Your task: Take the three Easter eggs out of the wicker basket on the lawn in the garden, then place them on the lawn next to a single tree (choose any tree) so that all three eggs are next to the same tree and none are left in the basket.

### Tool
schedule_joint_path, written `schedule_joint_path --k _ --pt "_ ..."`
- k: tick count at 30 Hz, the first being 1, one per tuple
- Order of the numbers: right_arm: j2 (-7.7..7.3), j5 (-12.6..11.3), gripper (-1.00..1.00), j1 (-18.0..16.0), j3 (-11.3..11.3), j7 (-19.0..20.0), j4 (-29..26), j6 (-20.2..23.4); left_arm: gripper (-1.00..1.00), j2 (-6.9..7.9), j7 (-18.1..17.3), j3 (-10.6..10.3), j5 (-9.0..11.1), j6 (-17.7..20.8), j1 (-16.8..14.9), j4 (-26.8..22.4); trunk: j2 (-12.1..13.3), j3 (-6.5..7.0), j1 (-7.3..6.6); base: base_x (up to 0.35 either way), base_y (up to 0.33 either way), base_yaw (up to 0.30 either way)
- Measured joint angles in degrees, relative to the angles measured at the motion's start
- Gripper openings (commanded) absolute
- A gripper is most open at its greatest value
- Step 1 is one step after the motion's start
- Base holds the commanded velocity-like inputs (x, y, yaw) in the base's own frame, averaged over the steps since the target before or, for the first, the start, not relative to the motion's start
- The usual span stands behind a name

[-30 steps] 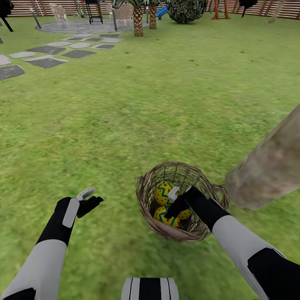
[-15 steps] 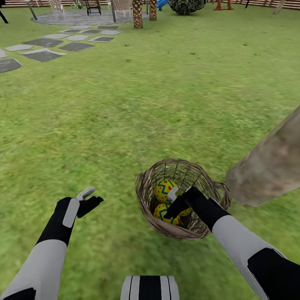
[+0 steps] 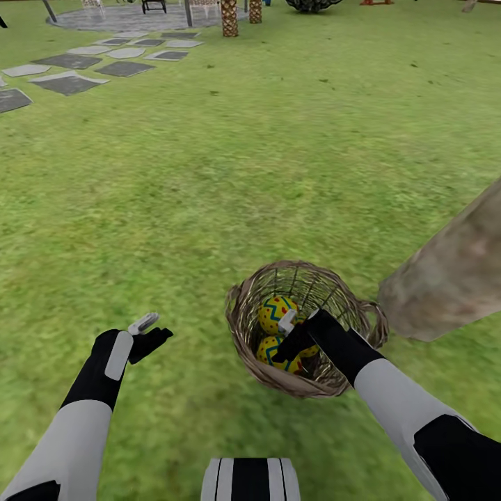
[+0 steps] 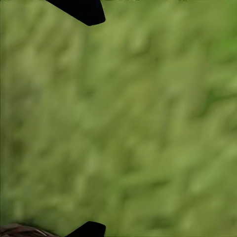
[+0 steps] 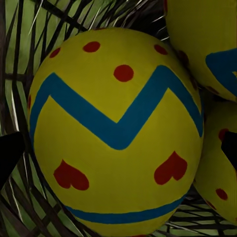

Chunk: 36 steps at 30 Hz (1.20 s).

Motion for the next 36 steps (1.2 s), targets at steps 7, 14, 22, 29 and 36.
schedule_joint_path --k 7,14,22,29,36 --pt "0.00 0.1 1.00 0.0 0.0 0.1 0.0 0.1 1.00 -0.01 0.0 0.0 0.0 0.0 0.0 0.0 -0.1 -0.89 0.10 0.000 0.000 0.000" --pt "0.00 0.2 1.00 0.0 0.0 -0.1 0.0 0.1 1.00 -0.01 0.0 0.0 0.0 0.0 0.0 0.0 -0.1 -1.76 0.21 0.000 0.000 0.000" --pt "0.10 -0.1 -1.00 0.0 0.0 0.2 0.0 0.4 1.00 -0.01 0.0 -0.1 0.0 0.0 0.0 0.0 -0.2 -2.43 0.28 0.000 0.000 0.000" --pt "0.10 -0.2 -1.00 0.0 0.0 0.1 0.0 0.5 1.00 -0.10 0.0 -0.1 0.0 0.0 0.0 -0.1 -0.2 -2.88 0.33 0.000 0.000 0.000" --pt "0.08 0.4 -1.00 0.0 0.0 0.1 0.0 0.4 1.00 -0.09 0.1 -0.1 0.0 0.1 0.0 -0.1 -0.1 -1.78 0.20 0.000 0.000 0.000"
